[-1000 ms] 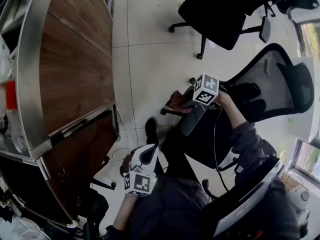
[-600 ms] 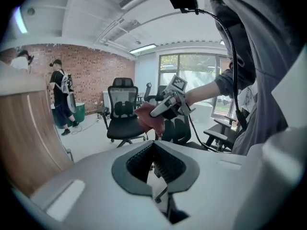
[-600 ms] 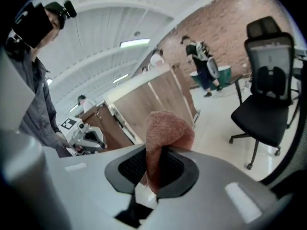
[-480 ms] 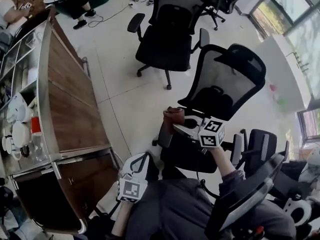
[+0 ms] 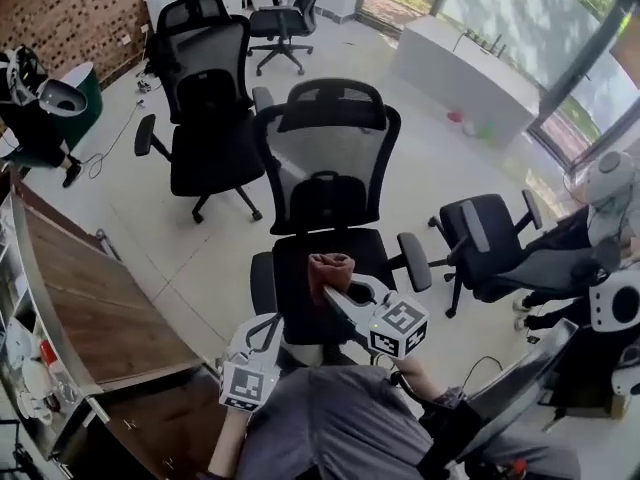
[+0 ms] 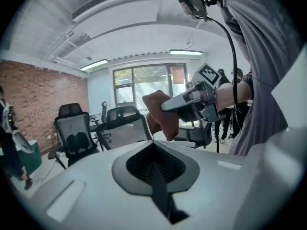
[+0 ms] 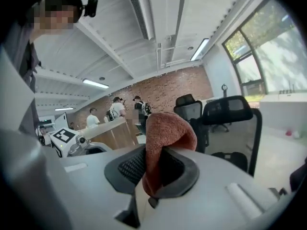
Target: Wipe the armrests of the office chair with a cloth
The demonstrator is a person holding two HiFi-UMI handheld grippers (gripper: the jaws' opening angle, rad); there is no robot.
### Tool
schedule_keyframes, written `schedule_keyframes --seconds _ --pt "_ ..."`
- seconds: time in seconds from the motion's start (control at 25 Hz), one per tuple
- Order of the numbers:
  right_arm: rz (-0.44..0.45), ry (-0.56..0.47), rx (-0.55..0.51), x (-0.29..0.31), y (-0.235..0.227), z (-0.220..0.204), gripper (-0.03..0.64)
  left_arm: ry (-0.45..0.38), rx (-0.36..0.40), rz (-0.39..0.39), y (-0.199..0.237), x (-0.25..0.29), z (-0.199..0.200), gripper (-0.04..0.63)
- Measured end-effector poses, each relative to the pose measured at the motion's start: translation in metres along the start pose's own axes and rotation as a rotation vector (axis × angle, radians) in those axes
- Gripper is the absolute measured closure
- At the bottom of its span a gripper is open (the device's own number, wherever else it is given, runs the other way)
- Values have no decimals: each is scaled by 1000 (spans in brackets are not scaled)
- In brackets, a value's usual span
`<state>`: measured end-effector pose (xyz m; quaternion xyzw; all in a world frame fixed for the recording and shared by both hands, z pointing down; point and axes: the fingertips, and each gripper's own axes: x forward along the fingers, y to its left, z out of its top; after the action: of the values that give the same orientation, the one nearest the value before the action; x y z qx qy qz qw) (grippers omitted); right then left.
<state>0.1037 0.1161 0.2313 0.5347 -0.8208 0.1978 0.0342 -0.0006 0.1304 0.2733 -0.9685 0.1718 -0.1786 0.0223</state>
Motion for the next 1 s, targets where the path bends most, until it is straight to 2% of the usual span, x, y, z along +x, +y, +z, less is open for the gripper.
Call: schedule_keyframes --seconds 0.16,0.28,0.52,0.64,1.0 --pt "-122 17 -109 -49 -23 -13 572 -8 46 -109 -46 35 23 580" --pt "-164 39 -164 -75 -41 -17 572 -4 42 -153 -76 57 36 580" --pt "-225 41 -152 -133 -81 -34 572 -19 68 -251 -143 100 53 580" --pt "-264 46 -157 -145 -96 -39 572 -27 96 -289 -154 117 60 580" --pt "-291 66 -190 -156 -98 -34 572 -34 154 -349 -170 132 73 580"
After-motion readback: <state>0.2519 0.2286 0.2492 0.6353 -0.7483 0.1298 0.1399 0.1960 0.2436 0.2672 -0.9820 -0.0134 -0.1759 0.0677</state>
